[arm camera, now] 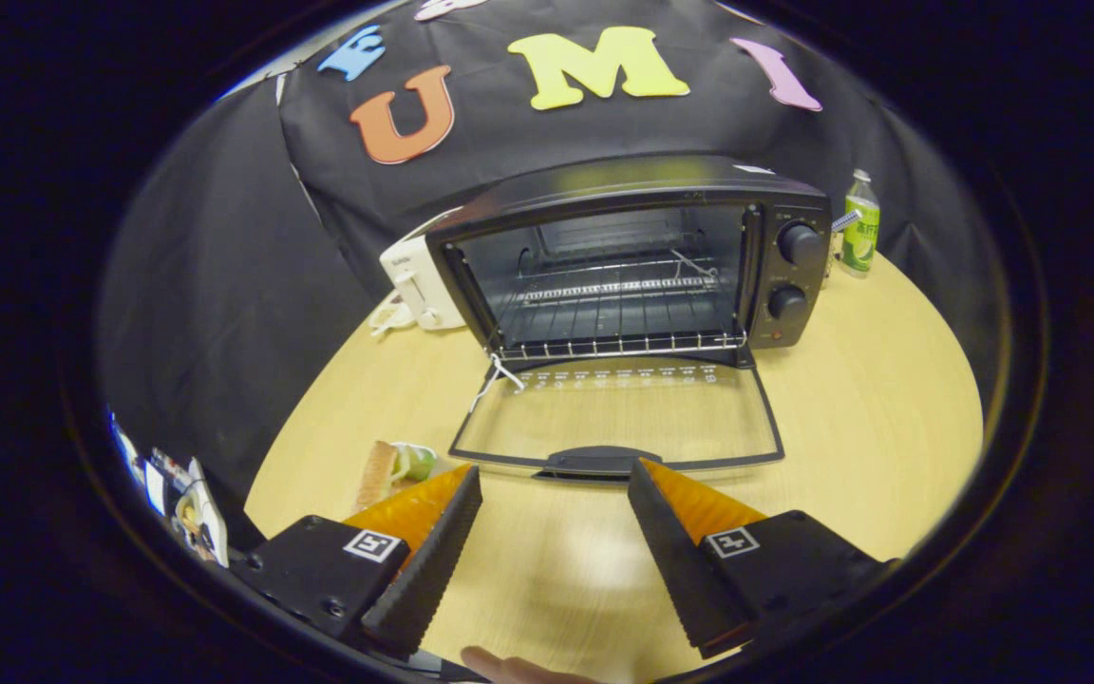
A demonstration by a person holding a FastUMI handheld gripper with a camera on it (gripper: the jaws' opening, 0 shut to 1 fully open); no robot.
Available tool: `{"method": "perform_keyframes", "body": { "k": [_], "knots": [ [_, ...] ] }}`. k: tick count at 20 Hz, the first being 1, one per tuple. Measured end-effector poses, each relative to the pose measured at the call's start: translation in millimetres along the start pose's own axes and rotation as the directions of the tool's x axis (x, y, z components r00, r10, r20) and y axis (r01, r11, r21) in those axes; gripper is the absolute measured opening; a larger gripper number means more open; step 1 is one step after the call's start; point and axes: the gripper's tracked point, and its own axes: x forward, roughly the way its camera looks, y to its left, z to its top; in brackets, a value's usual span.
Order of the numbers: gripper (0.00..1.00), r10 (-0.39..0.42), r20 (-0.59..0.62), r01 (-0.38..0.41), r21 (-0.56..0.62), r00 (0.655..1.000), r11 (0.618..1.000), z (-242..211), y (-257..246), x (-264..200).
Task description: Open the toaster oven, put the food inside, and close the toaster oven door.
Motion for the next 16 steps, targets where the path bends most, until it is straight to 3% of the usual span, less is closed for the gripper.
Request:
{"method": "perform_keyframes", "body": {
  "k": [5, 9, 14, 16],
  "knots": [
    [1.0, 0.143, -0.084, -0.139, 0.056, 0.986, 0.989, -1, 42, -22],
    [0.99, 0.283, -0.176, -0.263, 0.128, 0.943, 0.956, -8, 78, -29],
    [0.95, 0.337, -0.343, -0.289, 0.185, 0.877, 0.939, -31, 98, -21],
    [0.9, 0.342, -0.356, -0.291, 0.19, 0.87, 0.938, -29, 100, -15]
  ]
}}
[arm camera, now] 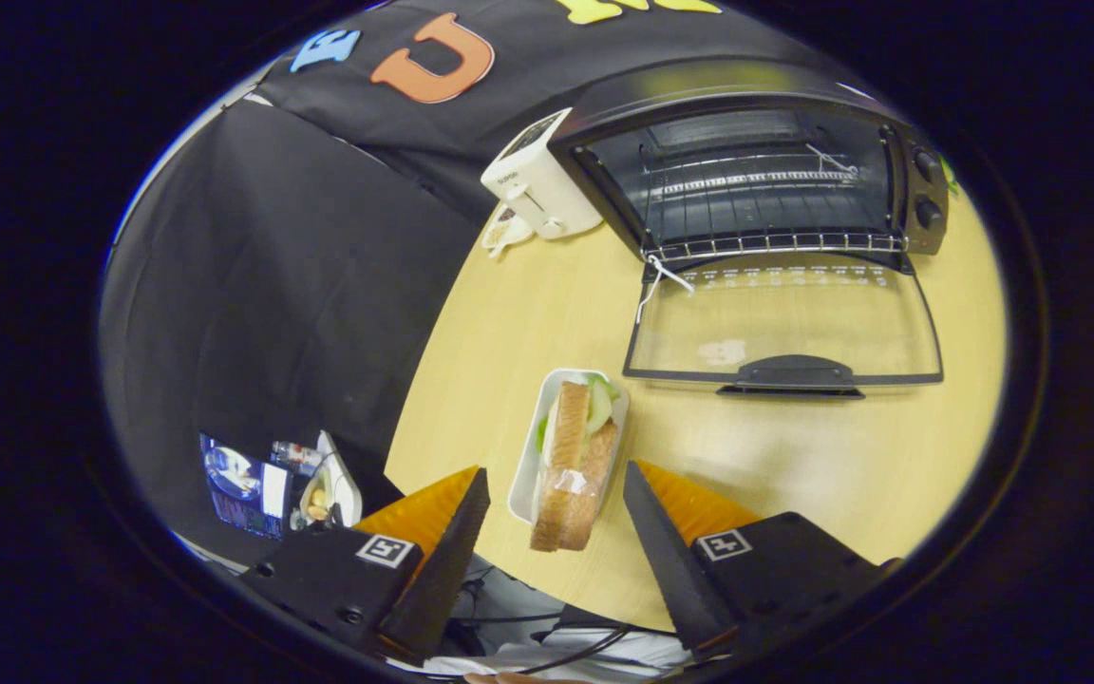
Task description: Open the toaster oven, put the food inside, and close the toaster oven door.
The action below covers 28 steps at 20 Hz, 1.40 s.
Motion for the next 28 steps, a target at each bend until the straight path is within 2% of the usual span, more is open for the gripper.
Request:
{"method": "perform_keyframes", "body": {
  "k": [4, 5, 8, 11, 20, 26, 28],
  "knots": [
    [0.76, -0.023, -0.037, 0.024, 0.034, 0.999, 0.999, 3, -12, 6],
    [0.67, -0.019, -0.047, 0.021, 0.052, 0.999, 0.998, 2, -15, 8],
    [0.57, 0.023, -0.088, -0.017, 0.079, 0.996, 0.997, -3, -10, 12],
    [0.48, 0.002, -0.102, 0.004, 0.061, 0.995, 0.998, -7, -10, 19],
    [0.35, 0.061, -0.045, -0.057, 0.089, 0.997, 0.994, -3, -6, 13],
    [0.33, 0.22, 0.079, -0.225, 0.064, 0.972, 0.972, 14, 8, -21],
    [0.32, 0.231, 0.122, -0.242, 0.081, 0.965, 0.967, 21, 0, -26]
  ]
}}
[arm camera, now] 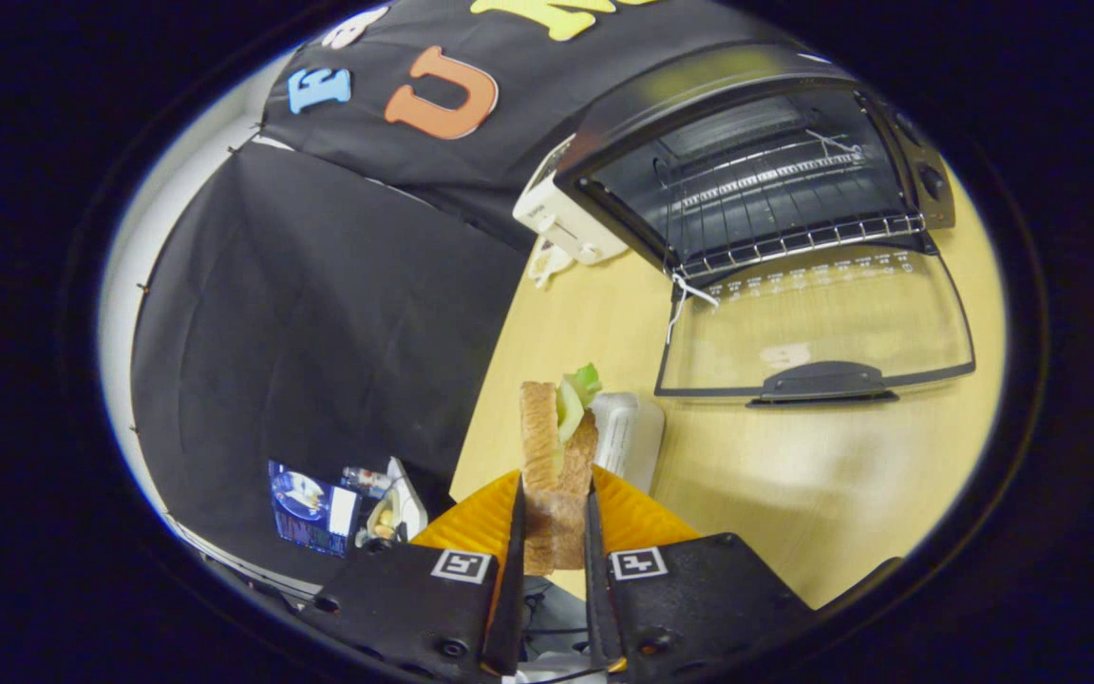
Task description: Open the toaster oven, put the food inside, and close the toaster oven door.
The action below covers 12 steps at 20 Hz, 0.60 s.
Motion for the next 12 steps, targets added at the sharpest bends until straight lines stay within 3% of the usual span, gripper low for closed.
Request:
{"method": "perform_keyframes", "body": {
  "k": [5, 8, 12],
  "knots": [
    [0.32, 0.041, 0.122, -0.039, -0.013, 0.992, 0.999, 25, -14, -13],
    [0.33, 0.094, 0.27, -0.105, 0.028, 0.958, 0.994, 54, -14, -18],
    [0.32, 0.073, 0.38, -0.132, 0.133, 0.922, 0.982, 76, -30, -20]
  ]
}}
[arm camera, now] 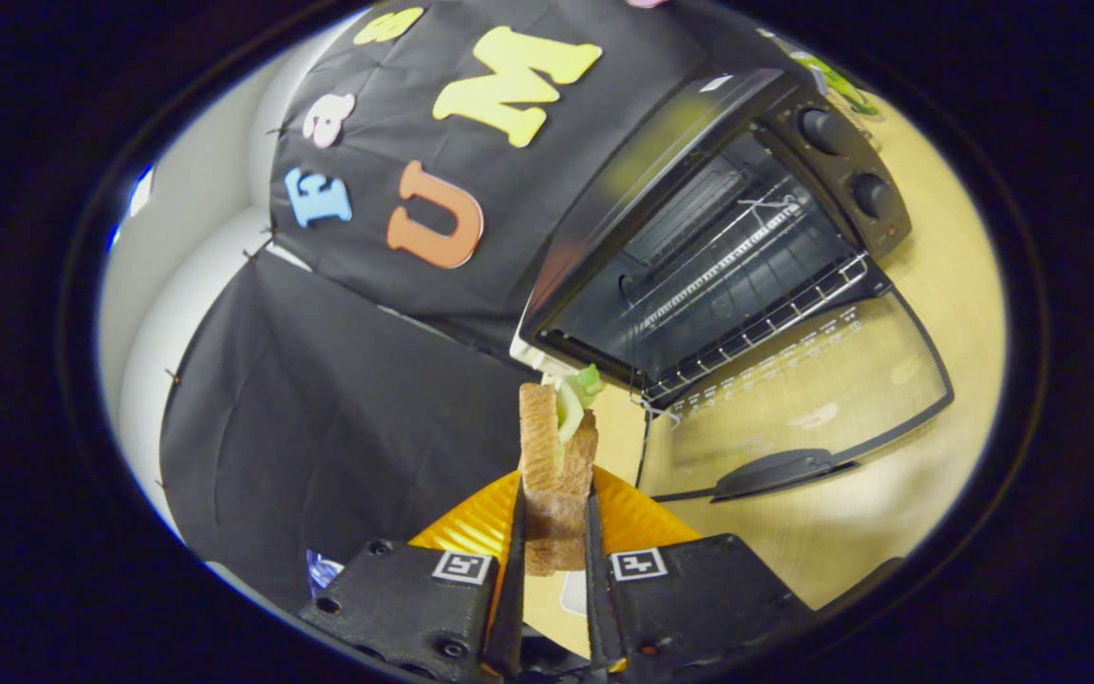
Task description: Open the toaster oven, put the food inside, and close the toaster oven door.
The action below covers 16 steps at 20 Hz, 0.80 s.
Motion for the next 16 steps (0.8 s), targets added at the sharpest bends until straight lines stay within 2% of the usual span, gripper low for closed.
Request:
{"method": "perform_keyframes", "body": {
  "k": [4, 7, 11, 16],
  "knots": [
    [0.32, -0.018, 0.119, 0.003, 0.126, 0.993, 0.992, 24, -18, 7],
    [0.32, -0.066, 0.264, 0.012, 0.201, 0.962, 0.979, 52, -35, 1],
    [0.32, -0.127, 0.41, 0.011, 0.274, 0.903, 0.962, 83, -62, -9],
    [0.33, -0.175, 0.553, -0.047, 0.363, 0.815, 0.931, 117, -86, 7]
  ]
}}
